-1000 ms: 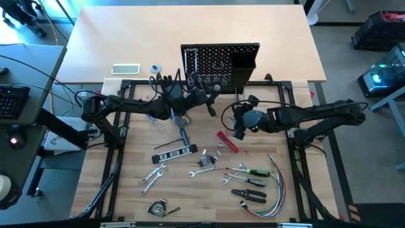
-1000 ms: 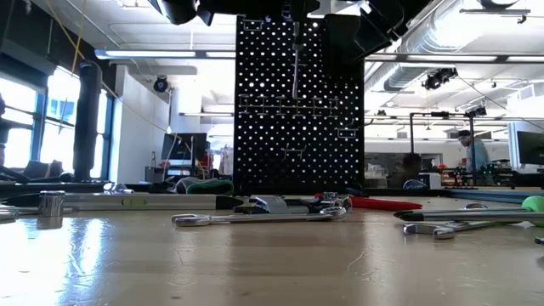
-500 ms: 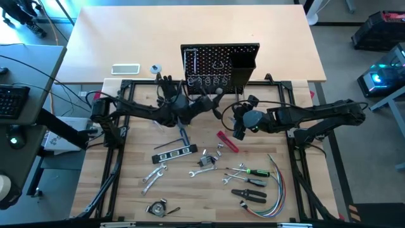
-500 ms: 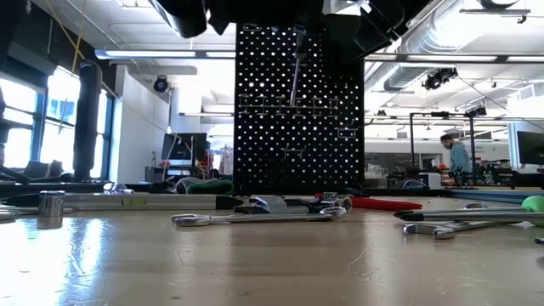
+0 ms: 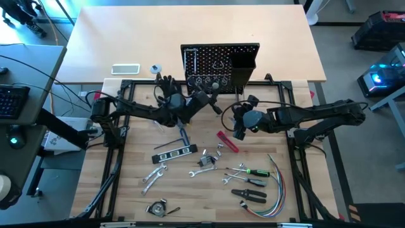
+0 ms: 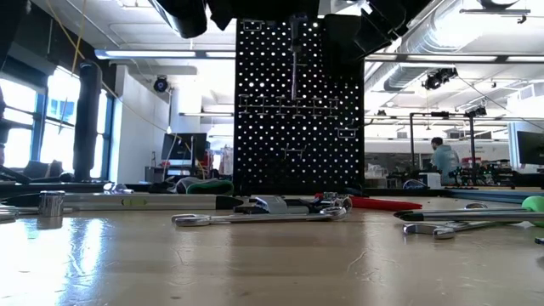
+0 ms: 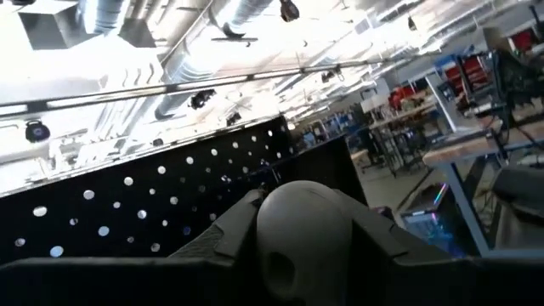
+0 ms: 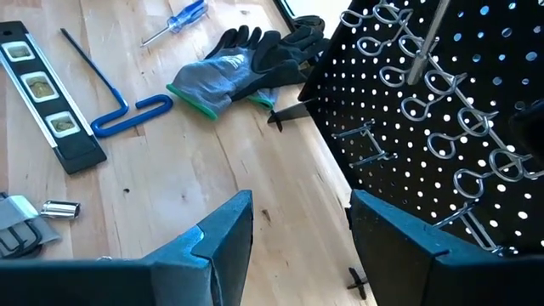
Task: Hang tools onto peg board
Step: Hang the top gray screwdriver on the pegboard
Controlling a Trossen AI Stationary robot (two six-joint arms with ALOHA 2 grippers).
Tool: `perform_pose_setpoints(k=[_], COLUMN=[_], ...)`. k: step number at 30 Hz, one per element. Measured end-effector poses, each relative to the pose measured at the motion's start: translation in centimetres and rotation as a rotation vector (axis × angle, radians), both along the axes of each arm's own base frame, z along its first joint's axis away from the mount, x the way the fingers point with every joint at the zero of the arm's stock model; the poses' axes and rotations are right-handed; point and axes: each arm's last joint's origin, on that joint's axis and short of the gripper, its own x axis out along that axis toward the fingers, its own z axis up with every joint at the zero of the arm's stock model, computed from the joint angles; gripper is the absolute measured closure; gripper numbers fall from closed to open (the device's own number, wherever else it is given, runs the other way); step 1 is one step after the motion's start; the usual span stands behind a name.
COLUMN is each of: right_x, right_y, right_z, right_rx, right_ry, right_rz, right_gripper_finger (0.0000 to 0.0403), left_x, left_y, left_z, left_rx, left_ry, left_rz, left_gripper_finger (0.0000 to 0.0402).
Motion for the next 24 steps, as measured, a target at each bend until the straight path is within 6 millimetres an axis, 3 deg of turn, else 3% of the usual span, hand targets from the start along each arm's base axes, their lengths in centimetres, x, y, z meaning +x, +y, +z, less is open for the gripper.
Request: perform_pose_setpoints(k=[12, 24], right_x=[0.0, 0.0], right_y=[0.1, 0.1], right_z=[-0.1, -0.1], right_rx=[0.011, 0.022], right_ry=[0.012, 0.021], right_rz=[0.032, 0.048], right_gripper_finger=[0.0215, 0.0215], left_x=[-0.3, 0.8], left_y=[0.2, 0.4], left_z=[0.6, -1.9], left_rx=[-0.007, 0.083], left_ry=[-0.096, -0.104], left_rz=[-0.021, 0.067], left_gripper_finger=[0.0294, 0.0294])
